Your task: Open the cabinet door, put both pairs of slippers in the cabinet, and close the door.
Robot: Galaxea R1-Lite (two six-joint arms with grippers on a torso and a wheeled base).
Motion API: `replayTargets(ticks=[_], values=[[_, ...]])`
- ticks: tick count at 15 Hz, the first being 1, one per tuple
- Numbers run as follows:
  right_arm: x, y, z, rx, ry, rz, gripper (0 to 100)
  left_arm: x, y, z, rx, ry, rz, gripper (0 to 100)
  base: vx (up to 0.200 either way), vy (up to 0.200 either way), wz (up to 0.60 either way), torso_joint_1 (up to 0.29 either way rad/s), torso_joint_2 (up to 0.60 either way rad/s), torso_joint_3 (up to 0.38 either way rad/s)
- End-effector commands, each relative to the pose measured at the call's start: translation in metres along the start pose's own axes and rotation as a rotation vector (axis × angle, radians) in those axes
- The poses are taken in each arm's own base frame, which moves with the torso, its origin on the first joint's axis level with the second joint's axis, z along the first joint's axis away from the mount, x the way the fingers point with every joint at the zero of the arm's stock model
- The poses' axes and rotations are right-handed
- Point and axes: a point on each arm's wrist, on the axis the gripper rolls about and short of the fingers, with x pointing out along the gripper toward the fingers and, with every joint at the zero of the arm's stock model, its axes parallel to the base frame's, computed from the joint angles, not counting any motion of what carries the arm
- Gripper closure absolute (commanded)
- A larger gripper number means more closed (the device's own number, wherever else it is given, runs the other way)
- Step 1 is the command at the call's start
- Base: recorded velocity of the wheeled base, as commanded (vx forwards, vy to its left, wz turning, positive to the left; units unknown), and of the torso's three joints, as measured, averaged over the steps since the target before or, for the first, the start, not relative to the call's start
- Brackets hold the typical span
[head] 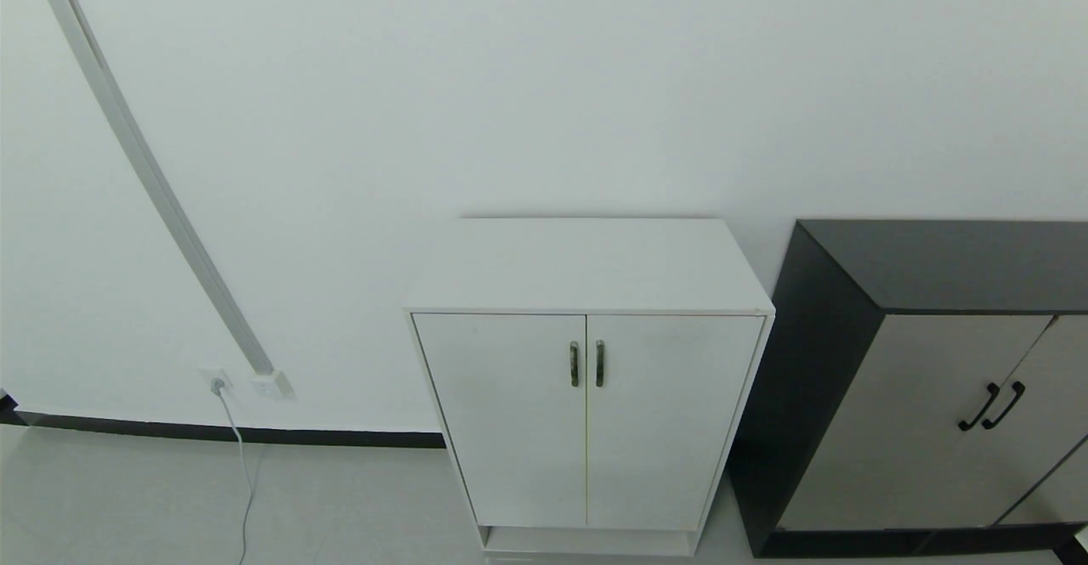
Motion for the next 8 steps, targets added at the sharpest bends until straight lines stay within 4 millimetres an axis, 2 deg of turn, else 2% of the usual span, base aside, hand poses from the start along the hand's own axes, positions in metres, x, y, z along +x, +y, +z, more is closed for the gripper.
replayTargets(ticks=[1, 8], values=[[0.0000, 0.0000, -0.0002, 0.000, 0.000, 0.000, 100, 0.0001, 0.0000, 0.0001, -0.001, 0.001, 0.001, 100, 0.000, 0.000, 0.00, 0.000, 0.00, 0.000], [0.0000, 0.0000, -0.0002, 0.002, 0.000, 0.000, 100, 0.0001, 0.0000, 0.0001, 0.000, 0.001, 0.001, 100, 0.000, 0.000, 0.00, 0.000, 0.00, 0.000]])
